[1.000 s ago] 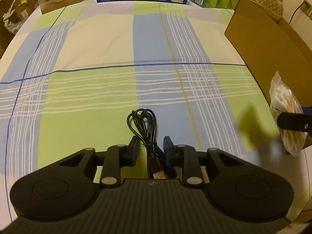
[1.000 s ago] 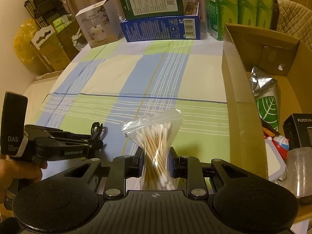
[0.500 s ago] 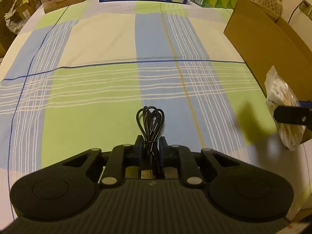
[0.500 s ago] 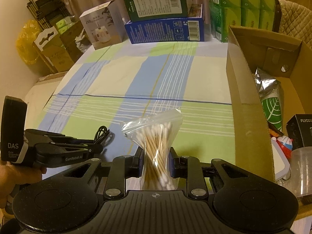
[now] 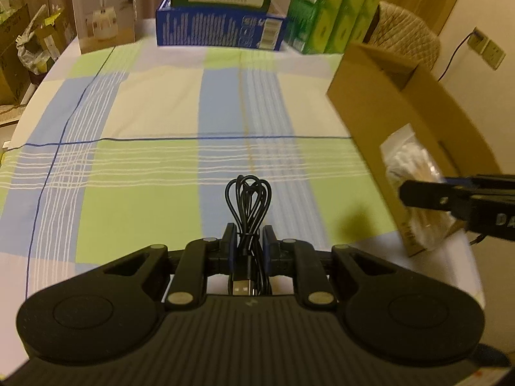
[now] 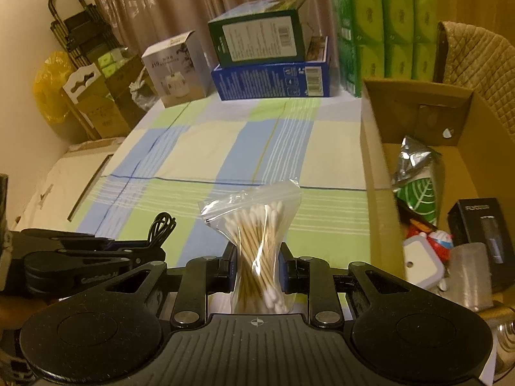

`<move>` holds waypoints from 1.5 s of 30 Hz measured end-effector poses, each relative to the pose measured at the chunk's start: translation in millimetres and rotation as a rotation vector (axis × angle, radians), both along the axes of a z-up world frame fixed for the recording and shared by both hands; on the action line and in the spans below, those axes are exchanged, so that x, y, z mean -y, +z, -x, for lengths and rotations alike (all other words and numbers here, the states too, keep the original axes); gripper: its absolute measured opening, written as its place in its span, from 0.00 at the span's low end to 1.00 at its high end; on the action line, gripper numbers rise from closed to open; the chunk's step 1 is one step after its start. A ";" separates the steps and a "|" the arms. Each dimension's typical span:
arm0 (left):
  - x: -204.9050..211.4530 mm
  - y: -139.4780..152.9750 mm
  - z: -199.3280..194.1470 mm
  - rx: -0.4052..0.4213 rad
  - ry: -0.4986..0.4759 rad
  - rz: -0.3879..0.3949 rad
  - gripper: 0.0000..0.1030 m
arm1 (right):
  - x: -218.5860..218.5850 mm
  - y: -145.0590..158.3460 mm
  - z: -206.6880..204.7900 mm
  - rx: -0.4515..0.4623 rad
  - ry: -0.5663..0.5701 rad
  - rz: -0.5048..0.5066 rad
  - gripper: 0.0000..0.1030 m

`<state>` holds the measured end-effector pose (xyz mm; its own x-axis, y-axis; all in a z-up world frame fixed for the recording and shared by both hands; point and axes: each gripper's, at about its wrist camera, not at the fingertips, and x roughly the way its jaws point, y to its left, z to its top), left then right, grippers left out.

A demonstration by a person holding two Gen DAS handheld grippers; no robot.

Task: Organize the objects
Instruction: 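Lift and carry the swab bag and black cable over the cardboard box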

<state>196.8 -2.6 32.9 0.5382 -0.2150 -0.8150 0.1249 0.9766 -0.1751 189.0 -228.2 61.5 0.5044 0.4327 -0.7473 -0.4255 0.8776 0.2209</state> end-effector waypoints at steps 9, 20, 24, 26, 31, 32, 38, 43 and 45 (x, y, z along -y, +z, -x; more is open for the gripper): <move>24.8 36.6 40.7 0.065 0.004 0.034 0.12 | 24.4 27.0 25.8 0.035 -0.023 -0.021 0.21; 52.3 72.2 66.2 0.130 -0.020 0.029 0.12 | 61.1 52.8 39.8 0.084 -0.073 -0.029 0.21; 64.0 79.1 69.2 0.144 -0.037 0.030 0.12 | 74.2 59.0 43.0 0.097 -0.094 -0.030 0.21; 69.4 81.0 70.9 0.149 -0.045 0.033 0.12 | 82.2 60.5 44.3 0.100 -0.106 -0.032 0.21; 83.3 85.9 71.4 0.156 -0.071 0.040 0.12 | 97.7 62.8 45.5 0.101 -0.133 -0.036 0.21; 85.5 86.4 70.6 0.157 -0.074 0.042 0.12 | 101.0 62.9 44.4 0.101 -0.137 -0.037 0.21; 98.4 90.3 69.3 0.164 -0.097 0.051 0.12 | 117.4 66.0 42.9 0.102 -0.171 -0.049 0.21; 109.1 93.0 66.7 0.168 -0.115 0.051 0.12 | 129.7 67.0 41.6 0.103 -0.193 -0.051 0.21; 113.3 94.0 66.3 0.170 -0.122 0.055 0.12 | 134.8 67.0 40.9 0.103 -0.201 -0.050 0.21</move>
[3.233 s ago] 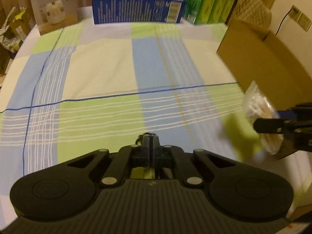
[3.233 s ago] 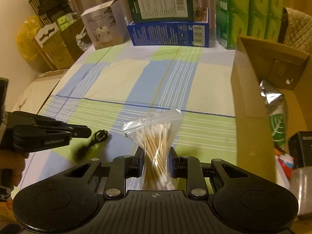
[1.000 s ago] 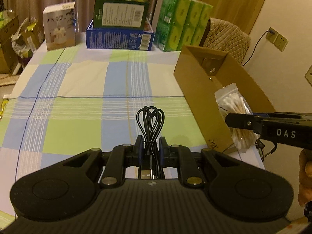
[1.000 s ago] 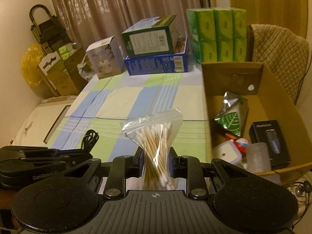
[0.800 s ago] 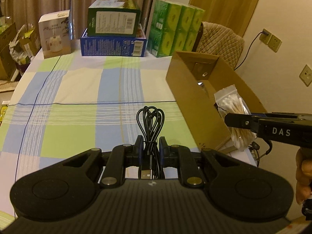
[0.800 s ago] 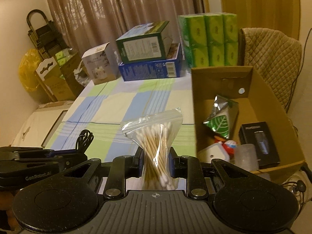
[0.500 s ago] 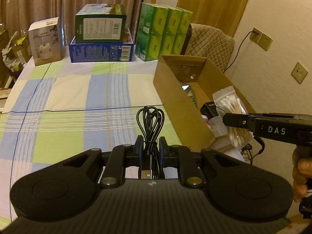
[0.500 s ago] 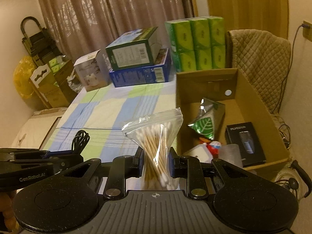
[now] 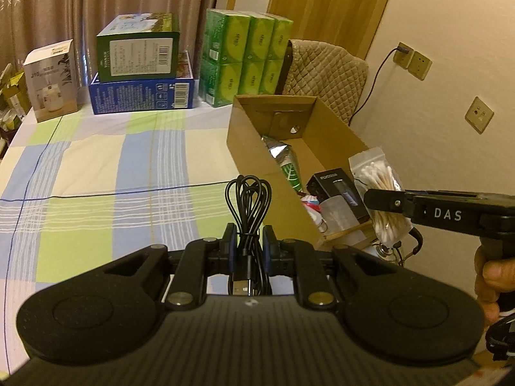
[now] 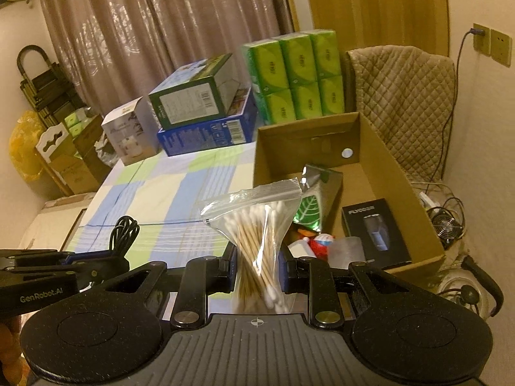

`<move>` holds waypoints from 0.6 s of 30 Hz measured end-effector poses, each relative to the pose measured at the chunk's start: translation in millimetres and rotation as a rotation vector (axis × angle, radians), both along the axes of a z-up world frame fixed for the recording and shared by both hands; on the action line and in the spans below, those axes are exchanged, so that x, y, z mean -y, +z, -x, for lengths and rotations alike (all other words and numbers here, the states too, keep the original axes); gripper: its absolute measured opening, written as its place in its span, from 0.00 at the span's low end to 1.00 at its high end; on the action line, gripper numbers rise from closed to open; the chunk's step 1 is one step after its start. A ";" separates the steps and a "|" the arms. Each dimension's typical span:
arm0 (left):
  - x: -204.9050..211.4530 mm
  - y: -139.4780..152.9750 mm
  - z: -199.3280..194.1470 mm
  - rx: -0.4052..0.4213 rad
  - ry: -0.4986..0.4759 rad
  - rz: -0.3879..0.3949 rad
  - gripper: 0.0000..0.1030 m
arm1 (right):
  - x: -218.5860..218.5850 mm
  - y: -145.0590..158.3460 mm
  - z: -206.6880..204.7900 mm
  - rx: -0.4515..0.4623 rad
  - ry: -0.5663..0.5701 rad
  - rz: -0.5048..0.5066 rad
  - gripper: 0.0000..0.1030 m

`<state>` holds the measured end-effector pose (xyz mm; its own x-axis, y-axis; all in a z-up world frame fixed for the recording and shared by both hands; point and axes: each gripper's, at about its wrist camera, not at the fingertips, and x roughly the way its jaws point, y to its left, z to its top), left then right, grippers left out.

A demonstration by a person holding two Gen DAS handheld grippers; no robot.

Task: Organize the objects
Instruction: 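Lift and carry the swab bag and black cable over the cardboard box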

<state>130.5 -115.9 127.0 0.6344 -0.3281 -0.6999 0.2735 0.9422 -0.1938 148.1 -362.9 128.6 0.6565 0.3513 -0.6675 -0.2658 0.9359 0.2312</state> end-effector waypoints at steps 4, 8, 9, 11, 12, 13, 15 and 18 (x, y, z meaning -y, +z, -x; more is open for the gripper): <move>11.2 3.1 -2.0 0.005 -0.018 0.006 0.12 | 9.9 -1.8 -0.7 -0.001 -0.019 0.006 0.21; 22.4 5.2 -4.3 0.006 -0.039 0.014 0.12 | 21.5 -3.9 -1.7 -0.006 -0.042 0.007 0.21; 25.6 5.4 -4.8 0.005 -0.044 0.016 0.12 | 24.3 -4.3 -2.0 -0.006 -0.049 0.010 0.21; 31.7 6.8 -5.8 0.007 -0.053 0.020 0.12 | 30.1 -5.0 -3.5 -0.006 -0.060 0.014 0.21; 35.0 7.4 -6.9 0.008 -0.058 0.022 0.12 | 33.2 -5.8 -3.4 -0.007 -0.066 0.015 0.21; 38.7 7.9 -8.1 0.008 -0.065 0.025 0.12 | 36.2 -6.3 -3.9 -0.008 -0.073 0.018 0.21; 45.0 8.6 -10.5 0.006 -0.077 0.033 0.12 | 41.8 -7.3 -5.0 -0.009 -0.084 0.022 0.21; 55.3 9.5 -14.2 0.006 -0.095 0.042 0.12 | 49.1 -9.1 -8.5 -0.013 -0.097 0.032 0.21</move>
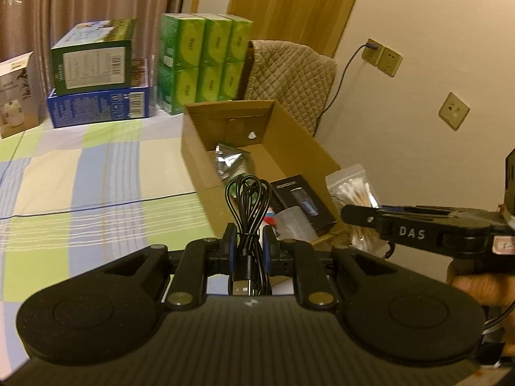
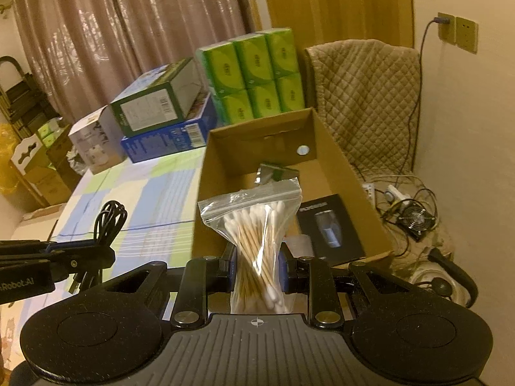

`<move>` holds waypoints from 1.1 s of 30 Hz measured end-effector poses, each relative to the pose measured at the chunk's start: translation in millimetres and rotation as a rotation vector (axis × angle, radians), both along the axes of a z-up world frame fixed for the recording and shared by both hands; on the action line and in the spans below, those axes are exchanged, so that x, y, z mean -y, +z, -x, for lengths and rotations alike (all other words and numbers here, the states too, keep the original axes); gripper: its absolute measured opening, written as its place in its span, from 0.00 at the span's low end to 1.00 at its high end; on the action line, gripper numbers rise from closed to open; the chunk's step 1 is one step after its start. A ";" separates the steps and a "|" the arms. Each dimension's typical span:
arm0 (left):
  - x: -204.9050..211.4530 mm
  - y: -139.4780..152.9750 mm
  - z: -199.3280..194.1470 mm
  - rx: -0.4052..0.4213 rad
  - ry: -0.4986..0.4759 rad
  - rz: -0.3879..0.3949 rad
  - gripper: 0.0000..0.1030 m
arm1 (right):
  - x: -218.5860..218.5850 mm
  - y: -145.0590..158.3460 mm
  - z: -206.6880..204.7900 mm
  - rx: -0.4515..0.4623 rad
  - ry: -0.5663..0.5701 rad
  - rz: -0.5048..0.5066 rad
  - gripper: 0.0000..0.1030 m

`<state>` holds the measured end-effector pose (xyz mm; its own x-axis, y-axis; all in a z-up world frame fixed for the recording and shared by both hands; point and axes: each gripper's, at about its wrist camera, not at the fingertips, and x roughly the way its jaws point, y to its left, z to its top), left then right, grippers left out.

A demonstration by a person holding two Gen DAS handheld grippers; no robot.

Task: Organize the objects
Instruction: 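Lower the swab bag and cable into the box and open both tools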

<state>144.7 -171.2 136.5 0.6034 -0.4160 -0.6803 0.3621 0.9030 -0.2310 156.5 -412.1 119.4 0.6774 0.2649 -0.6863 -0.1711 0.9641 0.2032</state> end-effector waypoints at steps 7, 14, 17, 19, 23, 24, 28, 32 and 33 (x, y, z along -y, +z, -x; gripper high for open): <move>26.0 1.1 -8.8 -0.001 -0.042 0.017 0.12 | 13.7 -4.2 -5.6 -0.008 -0.016 0.011 0.21; 42.9 -1.6 -17.4 -0.007 -0.065 0.027 0.12 | 22.3 -7.3 -12.2 -0.013 -0.025 0.014 0.21; 48.0 -2.6 -21.2 -0.009 -0.073 0.027 0.12 | 25.2 -7.9 -15.6 -0.013 -0.028 0.016 0.21; 50.6 -3.2 -23.7 -0.010 -0.077 0.027 0.12 | 27.1 -8.9 -17.6 -0.013 -0.030 0.017 0.21; 54.1 -5.1 -25.8 -0.009 -0.083 0.027 0.12 | 29.0 -11.0 -22.0 -0.017 -0.031 0.019 0.21; 54.8 -5.6 -27.2 -0.010 -0.084 0.026 0.12 | 29.4 -11.4 -23.0 -0.017 -0.031 0.019 0.21; 57.0 -6.4 -32.3 -0.013 -0.086 0.027 0.12 | 30.3 -12.6 -27.3 -0.018 -0.029 0.023 0.21; 59.2 -8.0 -37.8 -0.018 -0.087 0.027 0.12 | 31.4 -13.9 -33.1 -0.018 -0.029 0.026 0.21; 59.7 -8.9 -38.5 -0.019 -0.087 0.027 0.12 | 31.7 -14.3 -34.9 -0.018 -0.029 0.027 0.21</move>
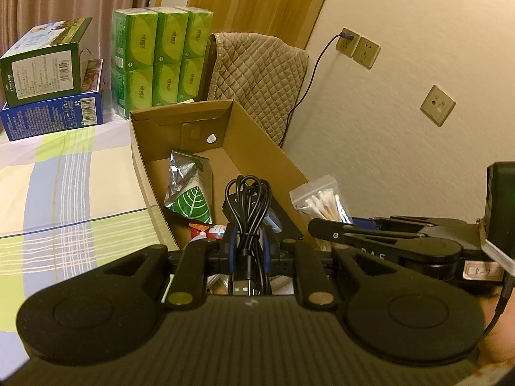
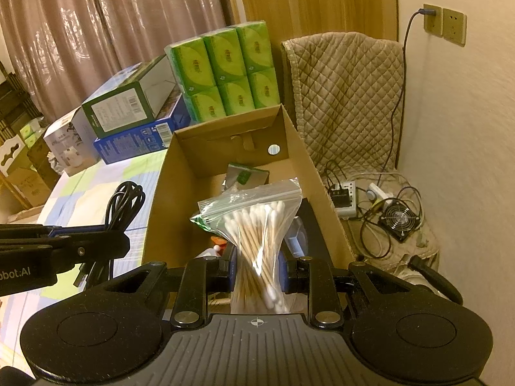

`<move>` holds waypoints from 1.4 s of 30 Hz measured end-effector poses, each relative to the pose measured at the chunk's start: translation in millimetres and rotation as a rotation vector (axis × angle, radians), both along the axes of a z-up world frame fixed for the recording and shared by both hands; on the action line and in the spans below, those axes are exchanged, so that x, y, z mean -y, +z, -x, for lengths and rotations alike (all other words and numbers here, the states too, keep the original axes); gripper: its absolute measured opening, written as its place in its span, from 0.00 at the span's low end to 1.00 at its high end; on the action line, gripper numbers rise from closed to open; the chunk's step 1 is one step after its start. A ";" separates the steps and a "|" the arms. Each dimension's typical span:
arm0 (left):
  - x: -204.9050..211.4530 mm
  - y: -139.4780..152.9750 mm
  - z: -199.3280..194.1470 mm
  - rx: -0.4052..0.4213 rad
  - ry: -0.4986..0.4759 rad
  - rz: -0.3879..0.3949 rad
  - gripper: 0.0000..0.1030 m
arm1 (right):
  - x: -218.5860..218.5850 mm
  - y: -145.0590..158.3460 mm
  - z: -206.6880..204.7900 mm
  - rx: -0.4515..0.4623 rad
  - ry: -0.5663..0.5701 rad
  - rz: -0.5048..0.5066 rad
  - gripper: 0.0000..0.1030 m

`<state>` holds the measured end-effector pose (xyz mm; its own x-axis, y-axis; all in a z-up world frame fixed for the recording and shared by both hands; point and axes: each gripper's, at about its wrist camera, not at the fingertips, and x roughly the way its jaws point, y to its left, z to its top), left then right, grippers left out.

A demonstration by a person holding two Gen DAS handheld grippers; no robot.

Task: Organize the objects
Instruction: 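Lower the swab bag and cable into the box and open both tools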

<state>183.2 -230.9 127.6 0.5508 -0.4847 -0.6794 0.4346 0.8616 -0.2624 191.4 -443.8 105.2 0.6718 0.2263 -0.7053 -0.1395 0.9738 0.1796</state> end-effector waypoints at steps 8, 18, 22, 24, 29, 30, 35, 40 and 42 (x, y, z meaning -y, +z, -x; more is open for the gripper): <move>4.0 -8.3 -13.7 -0.015 0.006 -0.001 0.12 | 2.3 -2.5 -11.9 -0.002 0.002 0.003 0.21; 10.1 -20.4 -29.4 -0.036 0.007 -0.009 0.12 | 2.8 -7.1 -24.6 -0.011 0.004 0.007 0.21; 12.4 -22.7 -34.4 -0.040 0.006 -0.009 0.12 | 3.3 -7.7 -26.8 -0.011 0.003 0.009 0.21; 13.6 -23.7 -36.3 -0.040 0.003 -0.012 0.12 | 3.5 -7.6 -27.0 -0.010 0.001 0.008 0.21; 16.1 -26.1 -41.6 -0.042 0.003 -0.014 0.12 | 4.2 -8.4 -29.1 -0.010 0.001 0.007 0.21; 16.5 -26.6 -42.6 -0.042 0.003 -0.015 0.12 | 4.2 -8.4 -29.1 -0.010 0.001 0.007 0.21; 16.5 -29.4 -44.9 -0.028 0.025 -0.028 0.23 | 6.0 -8.0 -31.4 -0.011 0.000 0.001 0.21; 7.5 -29.0 -42.3 -0.027 0.046 -0.025 0.23 | 6.5 -7.4 -32.7 -0.013 0.004 -0.006 0.21; 3.8 -28.0 -40.8 -0.027 0.055 -0.026 0.25 | 5.2 -7.0 -31.7 -0.012 0.008 -0.011 0.21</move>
<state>224.0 -234.7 99.6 0.5571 -0.4364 -0.7065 0.3794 0.8906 -0.2509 223.1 -449.1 98.1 0.6616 0.2388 -0.7108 -0.1447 0.9708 0.1915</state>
